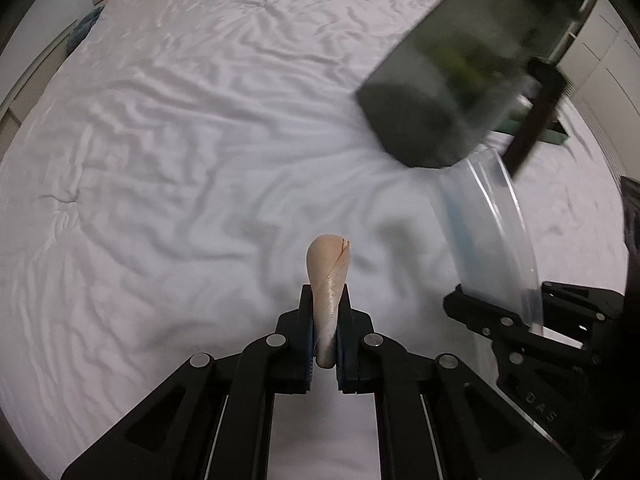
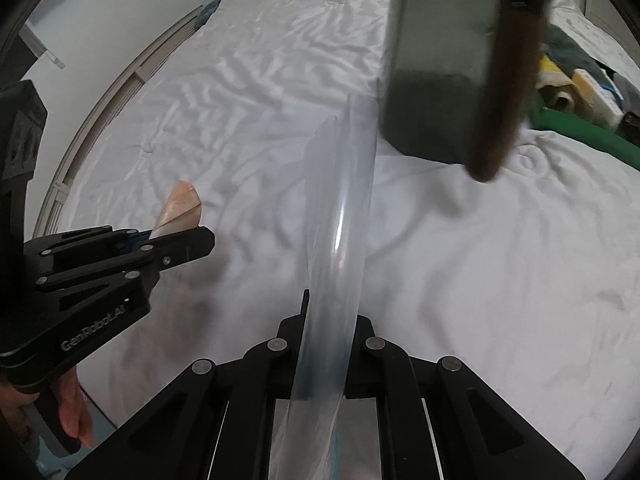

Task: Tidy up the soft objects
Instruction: 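Carry the sponge with the left tool while the right tool carries the zip bag over the tray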

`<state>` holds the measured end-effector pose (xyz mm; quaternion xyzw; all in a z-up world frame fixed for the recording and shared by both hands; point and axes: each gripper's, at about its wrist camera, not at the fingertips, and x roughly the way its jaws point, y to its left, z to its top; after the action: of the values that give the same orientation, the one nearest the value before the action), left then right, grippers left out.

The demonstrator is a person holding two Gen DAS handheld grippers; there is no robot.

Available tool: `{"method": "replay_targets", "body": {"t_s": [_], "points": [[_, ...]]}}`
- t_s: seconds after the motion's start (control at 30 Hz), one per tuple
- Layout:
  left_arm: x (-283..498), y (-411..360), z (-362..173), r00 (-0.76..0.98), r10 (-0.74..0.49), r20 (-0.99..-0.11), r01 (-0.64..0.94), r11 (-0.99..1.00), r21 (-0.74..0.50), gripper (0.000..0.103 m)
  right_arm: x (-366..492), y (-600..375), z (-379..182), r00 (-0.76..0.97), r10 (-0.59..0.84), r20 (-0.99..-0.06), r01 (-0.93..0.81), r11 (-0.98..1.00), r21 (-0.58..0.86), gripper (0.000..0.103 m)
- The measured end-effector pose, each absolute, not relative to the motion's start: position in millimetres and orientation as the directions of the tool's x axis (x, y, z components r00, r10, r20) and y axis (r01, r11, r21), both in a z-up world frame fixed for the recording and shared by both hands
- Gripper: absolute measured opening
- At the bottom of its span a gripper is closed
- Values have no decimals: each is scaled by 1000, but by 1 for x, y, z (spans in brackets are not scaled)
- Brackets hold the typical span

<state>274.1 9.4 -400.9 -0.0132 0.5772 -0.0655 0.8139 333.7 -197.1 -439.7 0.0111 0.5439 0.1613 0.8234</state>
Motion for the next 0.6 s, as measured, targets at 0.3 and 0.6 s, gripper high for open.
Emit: {"method": "replay_targets", "body": {"t_s": [0.3,0.6], "points": [[250,-62,-362,306,-200,-931,181,972,-149,6,302,-278,-400,361,216,-907,-220,965,142,7],[270,-167,-330,308,-323,-895,304,925,-229,6,325,-384,-346,460,107,-882,-123,991,56,7]]}}
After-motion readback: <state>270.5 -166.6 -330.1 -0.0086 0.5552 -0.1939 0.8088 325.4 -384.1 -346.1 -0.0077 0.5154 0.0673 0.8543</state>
